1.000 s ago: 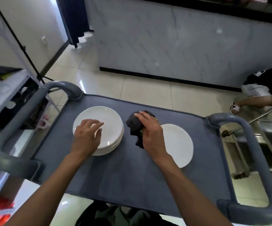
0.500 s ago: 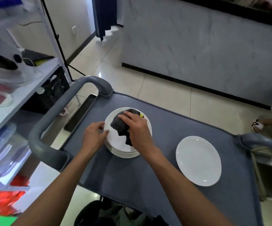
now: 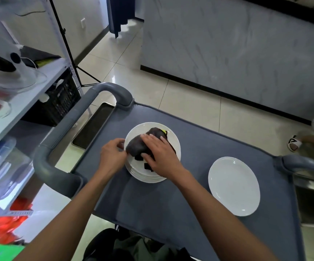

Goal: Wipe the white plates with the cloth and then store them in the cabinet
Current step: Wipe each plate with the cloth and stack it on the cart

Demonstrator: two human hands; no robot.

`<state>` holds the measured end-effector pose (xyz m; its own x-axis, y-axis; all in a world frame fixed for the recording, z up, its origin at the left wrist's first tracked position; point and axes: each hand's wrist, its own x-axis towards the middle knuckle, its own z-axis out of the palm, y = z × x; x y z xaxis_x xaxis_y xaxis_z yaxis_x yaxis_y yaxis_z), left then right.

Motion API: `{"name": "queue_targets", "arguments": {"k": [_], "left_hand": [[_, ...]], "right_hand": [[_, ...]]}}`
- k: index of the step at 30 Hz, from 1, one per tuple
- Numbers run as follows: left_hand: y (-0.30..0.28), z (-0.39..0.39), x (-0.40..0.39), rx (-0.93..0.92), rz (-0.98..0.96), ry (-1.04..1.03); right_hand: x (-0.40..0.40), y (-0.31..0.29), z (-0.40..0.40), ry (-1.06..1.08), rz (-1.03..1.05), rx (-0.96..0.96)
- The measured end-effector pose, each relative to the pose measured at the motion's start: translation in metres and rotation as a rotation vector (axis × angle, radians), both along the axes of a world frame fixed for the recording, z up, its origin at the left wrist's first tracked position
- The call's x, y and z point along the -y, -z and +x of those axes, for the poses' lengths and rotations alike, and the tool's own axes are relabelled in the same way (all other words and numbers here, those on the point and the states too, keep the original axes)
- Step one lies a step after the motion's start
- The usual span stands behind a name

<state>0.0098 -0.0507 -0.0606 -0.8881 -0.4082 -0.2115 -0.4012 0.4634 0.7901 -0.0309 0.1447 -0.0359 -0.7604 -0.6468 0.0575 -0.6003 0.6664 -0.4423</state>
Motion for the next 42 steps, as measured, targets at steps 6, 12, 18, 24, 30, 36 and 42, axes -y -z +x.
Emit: {"name": "queue_targets", "arguments": {"k": [6, 12, 18, 24, 30, 36, 42], "left_hand": [[-0.002, -0.009, -0.002, 0.103, 0.232, -0.111], [-0.006, -0.014, 0.000, 0.130, 0.391, -0.123], [-0.016, -0.017, -0.001, 0.095, 0.455, -0.101], [-0.027, -0.021, -0.004, 0.169, 0.634, -0.073], [-0.031, -0.020, -0.005, 0.221, 0.782, -0.050], [-0.039, -0.013, -0.012, 0.193, 0.835, 0.108], [-0.042, -0.007, -0.012, 0.181, 0.848, 0.154]], "right_hand": [[-0.012, 0.008, -0.007, -0.027, 0.056, 0.005], [-0.015, 0.013, -0.011, -0.080, 0.134, 0.007], [-0.017, 0.006, -0.012, -0.131, 0.181, -0.075], [-0.007, 0.003, -0.006, -0.033, 0.084, -0.146], [-0.005, 0.008, 0.001, 0.055, -0.025, -0.167], [-0.002, 0.011, 0.008, 0.193, -0.053, -0.219], [0.001, 0.012, 0.022, 0.247, -0.039, -0.277]]}}
